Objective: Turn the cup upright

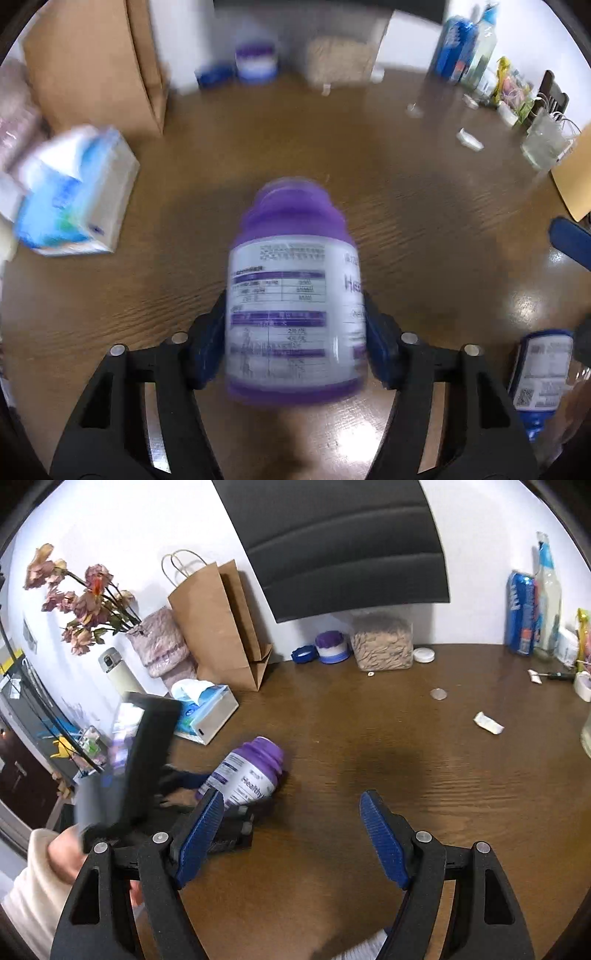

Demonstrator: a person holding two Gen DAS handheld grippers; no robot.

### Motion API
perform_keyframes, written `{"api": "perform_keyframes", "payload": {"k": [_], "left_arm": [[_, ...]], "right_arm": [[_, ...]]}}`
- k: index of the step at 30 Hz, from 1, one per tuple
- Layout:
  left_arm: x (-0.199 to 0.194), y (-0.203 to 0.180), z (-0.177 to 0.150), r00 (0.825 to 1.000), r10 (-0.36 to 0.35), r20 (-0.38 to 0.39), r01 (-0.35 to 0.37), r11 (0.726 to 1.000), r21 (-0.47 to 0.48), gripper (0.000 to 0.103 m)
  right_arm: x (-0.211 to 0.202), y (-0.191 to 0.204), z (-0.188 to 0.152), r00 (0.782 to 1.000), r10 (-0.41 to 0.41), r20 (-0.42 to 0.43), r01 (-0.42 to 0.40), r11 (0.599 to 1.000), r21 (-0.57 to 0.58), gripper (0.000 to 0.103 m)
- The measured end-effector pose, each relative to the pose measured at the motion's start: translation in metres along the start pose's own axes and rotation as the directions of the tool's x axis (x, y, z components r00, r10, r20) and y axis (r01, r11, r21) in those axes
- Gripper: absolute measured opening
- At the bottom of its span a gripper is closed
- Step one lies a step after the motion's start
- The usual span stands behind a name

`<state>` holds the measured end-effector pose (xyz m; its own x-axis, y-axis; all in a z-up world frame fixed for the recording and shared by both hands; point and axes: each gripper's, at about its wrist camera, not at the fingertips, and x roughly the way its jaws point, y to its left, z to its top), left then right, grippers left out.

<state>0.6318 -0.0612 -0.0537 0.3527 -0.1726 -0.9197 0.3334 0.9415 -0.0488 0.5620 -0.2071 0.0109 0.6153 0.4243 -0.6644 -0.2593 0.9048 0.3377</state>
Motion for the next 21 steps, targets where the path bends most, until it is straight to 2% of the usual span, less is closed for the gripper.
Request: {"api": "perform_keyframes", "payload": {"k": [3, 5, 7, 9, 10, 11, 15, 17, 20, 21], "left_arm": [[0.0, 0.008, -0.004, 0.998, -0.032, 0.06, 0.033, 0.999, -0.021, 0.059], [-0.008, 0.009, -0.012, 0.992, -0.01, 0.122, 0.014, 1.0, -0.025, 0.059], [-0.024, 0.007, -0.024, 0.977, -0.012, 0.213, 0.019, 0.999, -0.029, 0.059], [-0.044, 0.001, -0.04, 0.944, -0.005, 0.329, 0.01, 1.0, -0.012, 0.059], [-0.054, -0.002, -0.047, 0.92, -0.003, 0.393, 0.008, 1.0, -0.011, 0.059], [-0.061, -0.003, -0.053, 0.901, -0.011, 0.434, 0.017, 1.0, -0.01, 0.059], [-0.084, -0.011, -0.074, 0.844, -0.044, 0.534, 0.043, 0.999, 0.014, 0.059], [-0.094, -0.015, -0.087, 0.805, -0.06, 0.59, 0.047, 0.998, 0.038, 0.059], [-0.104, -0.018, -0.099, 0.779, -0.093, 0.62, 0.071, 0.996, 0.061, 0.059], [-0.109, -0.017, -0.103, 0.774, -0.103, 0.625, 0.08, 0.995, 0.065, 0.059]], "right_arm": [[0.012, -0.001, 0.002, 1.0, 0.012, -0.015, -0.013, 1.0, -0.015, 0.081], [0.017, -0.001, 0.005, 1.0, 0.025, -0.017, -0.026, 0.999, -0.024, 0.081], [0.018, 0.001, 0.01, 0.998, 0.065, -0.008, -0.065, 0.998, -0.016, 0.081], [0.017, 0.005, 0.016, 0.989, 0.148, -0.007, -0.148, 0.989, 0.004, 0.081], [0.017, 0.006, 0.02, 0.973, 0.232, -0.012, -0.232, 0.972, 0.026, 0.081], [0.018, 0.007, 0.022, 0.962, 0.272, -0.017, -0.271, 0.962, 0.041, 0.081], [0.022, 0.016, 0.029, 0.911, 0.41, -0.032, -0.405, 0.908, 0.104, 0.081], [0.026, 0.023, 0.029, 0.89, 0.452, -0.058, -0.444, 0.889, 0.116, 0.081], [0.032, 0.034, 0.026, 0.878, 0.47, -0.089, -0.459, 0.881, 0.114, 0.081], [0.031, 0.037, 0.024, 0.865, 0.495, -0.081, -0.485, 0.867, 0.114, 0.079]]}}
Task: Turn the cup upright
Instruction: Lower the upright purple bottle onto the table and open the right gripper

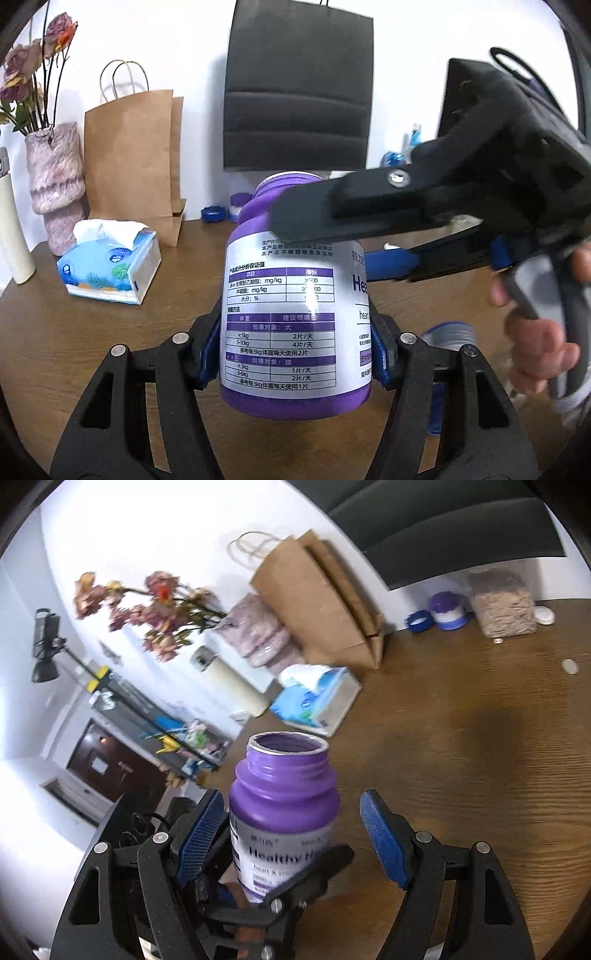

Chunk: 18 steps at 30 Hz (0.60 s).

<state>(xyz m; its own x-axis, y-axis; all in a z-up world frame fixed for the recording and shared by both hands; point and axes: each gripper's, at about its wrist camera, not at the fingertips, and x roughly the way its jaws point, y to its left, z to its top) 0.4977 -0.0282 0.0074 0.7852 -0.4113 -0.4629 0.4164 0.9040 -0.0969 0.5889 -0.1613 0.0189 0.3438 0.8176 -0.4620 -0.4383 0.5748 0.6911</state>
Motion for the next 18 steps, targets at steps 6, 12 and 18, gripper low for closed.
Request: {"api": "perform_keyframes", "payload": {"k": [6, 12, 18], "left_arm": [[-0.009, 0.001, -0.003, 1.0, -0.015, 0.0, 0.015, 1.0, -0.004, 0.06], [-0.018, 0.023, -0.031, 0.978, -0.083, -0.192, 0.058, 0.989, -0.135, 0.085], [-0.03, 0.055, -0.06, 0.963, -0.033, -0.268, -0.042, 0.962, -0.269, 0.085]], "right_arm": [[-0.004, 0.021, -0.011, 1.0, -0.009, 0.023, 0.011, 0.997, -0.078, 0.068], [0.003, 0.071, -0.054, 0.928, -0.309, 0.208, 0.371, 0.82, -0.436, 0.068], [0.026, 0.064, -0.085, 0.89, -0.41, 0.198, 0.452, 0.746, -0.488, 0.068]]}}
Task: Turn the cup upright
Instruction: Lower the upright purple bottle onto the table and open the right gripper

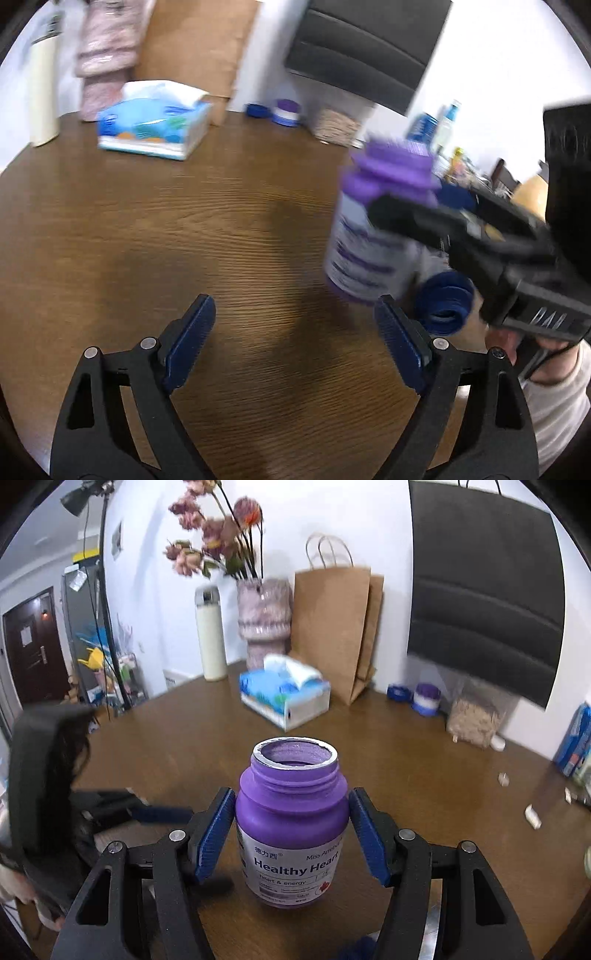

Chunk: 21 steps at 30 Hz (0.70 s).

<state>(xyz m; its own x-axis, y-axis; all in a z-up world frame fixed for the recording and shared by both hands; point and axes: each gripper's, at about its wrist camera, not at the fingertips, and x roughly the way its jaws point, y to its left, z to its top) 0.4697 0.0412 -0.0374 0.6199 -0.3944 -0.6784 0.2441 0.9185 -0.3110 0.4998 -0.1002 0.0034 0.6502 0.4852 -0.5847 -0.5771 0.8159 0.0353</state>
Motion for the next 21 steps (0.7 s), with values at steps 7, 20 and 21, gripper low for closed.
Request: {"api": "perform_keyframes", "payload": {"k": [7, 20, 21], "left_arm": [[-0.006, -0.011, -0.007, 0.998, 0.056, 0.023, -0.057, 0.996, 0.064, 0.085], [-0.066, -0.035, -0.025, 0.972, 0.2, 0.126, -0.209, 0.976, 0.061, 0.094], [-0.076, -0.039, -0.027, 0.966, 0.214, 0.148, -0.224, 0.973, 0.055, 0.096]], "right_arm": [[0.001, -0.006, -0.023, 0.999, -0.024, -0.021, 0.025, 0.999, 0.035, 0.069], [-0.026, 0.02, -0.024, 0.99, -0.116, -0.074, 0.114, 0.993, -0.031, 0.078], [-0.041, 0.024, -0.022, 0.991, -0.12, -0.057, 0.119, 0.993, -0.028, 0.08]]}}
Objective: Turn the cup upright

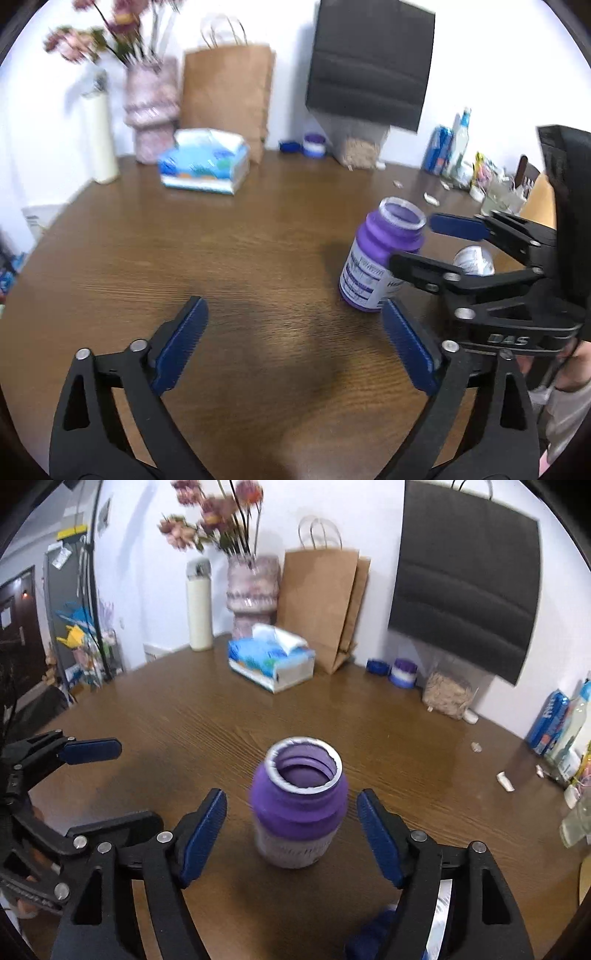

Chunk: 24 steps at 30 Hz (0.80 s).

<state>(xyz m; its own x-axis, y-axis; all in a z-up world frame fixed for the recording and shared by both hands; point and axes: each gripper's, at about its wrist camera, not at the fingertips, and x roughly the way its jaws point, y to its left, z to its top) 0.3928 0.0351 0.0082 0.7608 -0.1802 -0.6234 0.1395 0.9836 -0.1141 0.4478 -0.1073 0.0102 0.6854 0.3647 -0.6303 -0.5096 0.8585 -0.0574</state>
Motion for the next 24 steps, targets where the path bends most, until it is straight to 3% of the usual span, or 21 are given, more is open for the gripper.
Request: {"api": "perform_keyframes", "payload": {"k": [5, 9, 15, 20, 24], "left_arm": [[-0.093, -0.015, -0.026, 0.982, 0.103, 0.157, -0.103, 0.995, -0.01, 0.103], [-0.159, -0.025, -0.061, 0.965, 0.153, 0.213, -0.15, 0.988, -0.028, 0.103], [-0.243, -0.044, -0.126, 0.931, 0.222, 0.29, -0.221, 0.975, -0.036, 0.103], [-0.281, -0.052, -0.182, 0.928, 0.227, 0.296, -0.234, 0.972, -0.013, 0.103], [-0.296, -0.063, -0.211, 0.947, 0.163, 0.277, -0.174, 0.985, 0.015, 0.103]], "right_arm": [[-0.091, 0.012, -0.027, 0.998, -0.048, 0.049, 0.045, 0.997, 0.062, 0.081], [-0.161, 0.038, -0.082, 0.994, -0.045, 0.1, 0.037, 0.996, 0.084, 0.091], [-0.241, 0.089, -0.152, 0.987, -0.033, 0.155, 0.017, 0.995, 0.103, 0.091], [-0.285, 0.124, -0.195, 0.985, -0.027, 0.171, 0.001, 0.989, 0.146, 0.091], [-0.311, 0.148, -0.227, 0.982, -0.03, 0.189, -0.004, 0.984, 0.176, 0.091]]}}
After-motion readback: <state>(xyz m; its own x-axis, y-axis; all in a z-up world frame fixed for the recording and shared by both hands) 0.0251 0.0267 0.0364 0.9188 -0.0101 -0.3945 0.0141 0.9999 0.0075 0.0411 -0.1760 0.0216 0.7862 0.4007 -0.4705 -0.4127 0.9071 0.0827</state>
